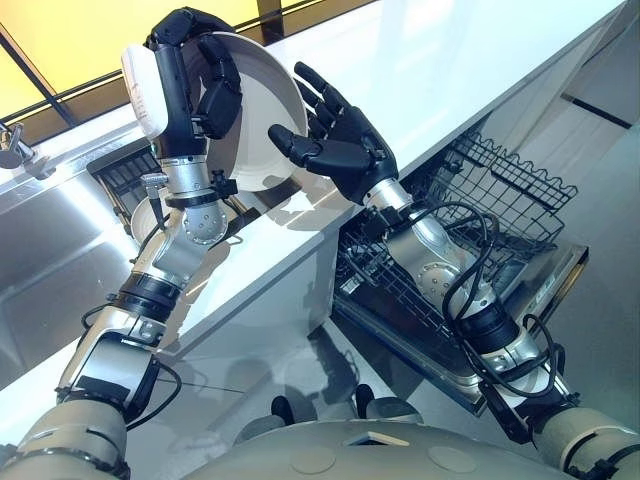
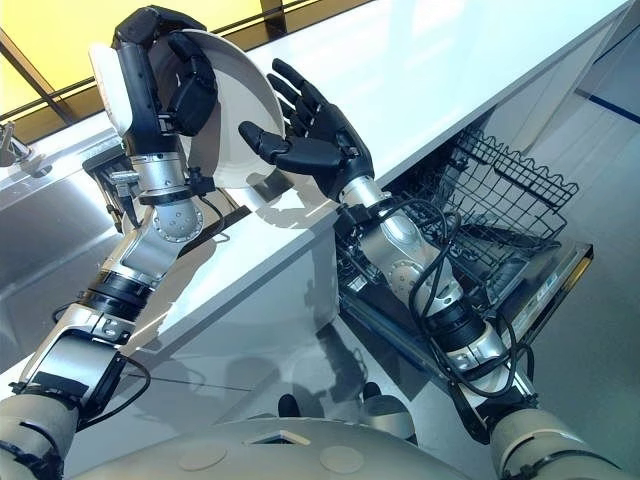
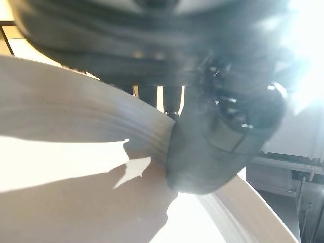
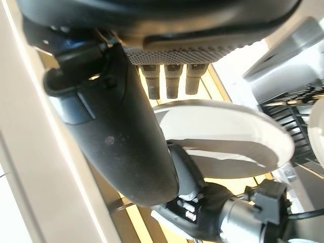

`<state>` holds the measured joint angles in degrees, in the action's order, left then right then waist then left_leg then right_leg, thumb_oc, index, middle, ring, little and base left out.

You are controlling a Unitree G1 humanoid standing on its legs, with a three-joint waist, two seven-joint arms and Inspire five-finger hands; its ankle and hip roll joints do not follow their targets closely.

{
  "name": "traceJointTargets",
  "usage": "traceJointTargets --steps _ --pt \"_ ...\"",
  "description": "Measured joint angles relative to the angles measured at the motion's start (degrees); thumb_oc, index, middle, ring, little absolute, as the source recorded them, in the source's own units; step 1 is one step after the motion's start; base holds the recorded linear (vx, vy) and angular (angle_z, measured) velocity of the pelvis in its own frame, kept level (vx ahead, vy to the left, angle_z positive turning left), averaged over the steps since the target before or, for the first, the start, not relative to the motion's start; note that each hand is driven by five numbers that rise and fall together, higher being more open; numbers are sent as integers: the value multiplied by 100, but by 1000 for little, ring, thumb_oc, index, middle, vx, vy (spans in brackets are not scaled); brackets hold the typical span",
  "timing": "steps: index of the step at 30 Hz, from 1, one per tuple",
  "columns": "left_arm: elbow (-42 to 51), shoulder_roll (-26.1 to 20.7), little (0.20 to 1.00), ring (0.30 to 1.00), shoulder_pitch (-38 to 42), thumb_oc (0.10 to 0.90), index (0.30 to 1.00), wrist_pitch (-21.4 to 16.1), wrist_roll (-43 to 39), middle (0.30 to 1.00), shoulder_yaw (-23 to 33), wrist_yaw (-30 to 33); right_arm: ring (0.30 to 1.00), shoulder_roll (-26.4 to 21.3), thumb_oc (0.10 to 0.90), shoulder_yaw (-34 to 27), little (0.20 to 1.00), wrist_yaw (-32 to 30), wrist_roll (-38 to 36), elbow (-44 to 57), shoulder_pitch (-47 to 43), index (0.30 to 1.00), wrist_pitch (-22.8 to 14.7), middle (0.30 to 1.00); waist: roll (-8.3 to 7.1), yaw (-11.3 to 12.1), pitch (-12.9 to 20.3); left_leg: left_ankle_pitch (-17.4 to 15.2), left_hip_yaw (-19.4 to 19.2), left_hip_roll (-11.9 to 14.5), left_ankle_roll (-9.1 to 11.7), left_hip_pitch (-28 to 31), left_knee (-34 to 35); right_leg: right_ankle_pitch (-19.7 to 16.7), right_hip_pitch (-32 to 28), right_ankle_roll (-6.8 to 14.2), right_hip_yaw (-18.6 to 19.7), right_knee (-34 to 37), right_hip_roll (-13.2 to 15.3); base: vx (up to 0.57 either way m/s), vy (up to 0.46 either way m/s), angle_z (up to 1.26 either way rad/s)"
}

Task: Pick up plates and place into dishwasher.

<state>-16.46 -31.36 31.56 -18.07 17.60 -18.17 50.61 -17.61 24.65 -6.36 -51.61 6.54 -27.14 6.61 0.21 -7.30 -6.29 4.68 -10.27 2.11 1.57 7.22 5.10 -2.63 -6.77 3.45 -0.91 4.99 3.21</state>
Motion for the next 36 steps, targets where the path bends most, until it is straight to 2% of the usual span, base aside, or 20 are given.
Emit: traceJointTargets --steps 7,15,16,17,18,19,23,26,32,33,34,35,36 --pt "1 142 200 300 0 100 300 -80 -89 300 -30 -249 900 66 800 183 900 -100 -19 -141 1 900 2 900 -1 80 0 0 15 -1 0 0 0 0 -8 0 -14 3 2 0 0 0" --pt "244 300 200 300 -19 100 300 -88 -246 300 -385 -609 900 133 800 323 900 -263 -263 -206 1 900 -8 900 -3 140 0 1 86 -4 1 4 0 2 -53 1 -126 16 7 11 1 4" --pt "298 350 200 300 -19 100 300 -89 -270 300 -380 -617 869 137 764 318 864 -309 -387 -208 9 869 -23 869 -3 152 0 1 89 -4 2 5 0 2 -56 1 -130 16 7 0 0 0" --pt "321 349 200 300 -19 100 300 -93 -325 300 -382 -624 752 136 627 319 727 -353 -488 -214 9 752 -23 752 -3 151 0 1 90 -2 2 5 0 2 -57 1 -132 16 5 0 0 0" --pt "343 354 200 300 -19 100 300 -93 -373 300 -384 -666 564 135 407 321 507 -355 -587 -219 9 564 -23 564 -3 154 1 3 94 -2 3 5 0 2 -58 1 -134 16 4 0 0 0" --pt "343 354 200 300 -19 100 300 -92 -419 300 -382 -704 300 135 100 335 200 -348 -646 -218 9 300 -23 300 -4 154 1 3 95 -1 3 5 0 2 -60 1 -135 16 4 0 0 0" --pt "344 348 200 300 -19 100 300 -67 -523 300 -340 -812 300 136 100 498 200 -310 -790 -208 11 300 -79 300 -5 173 2 7 110 0 6 5 0 2 -66 1 -147 17 3 0 0 0" --pt "437 357 200 300 -27 100 300 -70 -442 300 -411 -854 300 150 100 465 200 -667 -792 -407 10 300 -264 300 -24 279 13 9 122 -3 4 4 0 3 -69 1 -154 17 6 0 0 0" --pt "475 366 200 300 -117 100 300 -66 -410 300 -458 -873 300 157 100 449 200 -767 -709 -510 11 300 -275 300 -30 315 17 9 134 -4 3 -4 0 3 -68 0 -162 17 7 0 0 0" --pt "475 366 280 368 -117 180 368 -66 -412 368 -457 -871 300 160 100 449 200 -767 -678 -510 11 300 -275 300 -30 316 17 9 136 -4 3 -5 0 4 -68 1 -165 17 7 0 0 0" --pt "475 366 529 582 -118 429 582 -66 -413 582 -455 -874 300 160 100 449 200 -767 -674 -510 11 300 -276 300 -30 316 17 9 141 -4 4 -6 0 4 -70 1 -169 17 7 0 0 0" --pt "475 366 686 716 -120 586 716 -66 -424 716 -455 -895 300 159 100 447 200 -767 -659 -510 12 300 -276 300 -30 315 17 9 148 -5 3 -10 0 4 -72 1 -174 17 7 5 -7 4" --pt "481 367 900 900 -122 800 900 -66 -471 900 -455 -945 300 157 100 434 200 -767 -624 -516 13 300 -276 300 -30 314 17 13 164 -5 3 -17 1 5 -72 1 -189 17 8 4 -6 6"
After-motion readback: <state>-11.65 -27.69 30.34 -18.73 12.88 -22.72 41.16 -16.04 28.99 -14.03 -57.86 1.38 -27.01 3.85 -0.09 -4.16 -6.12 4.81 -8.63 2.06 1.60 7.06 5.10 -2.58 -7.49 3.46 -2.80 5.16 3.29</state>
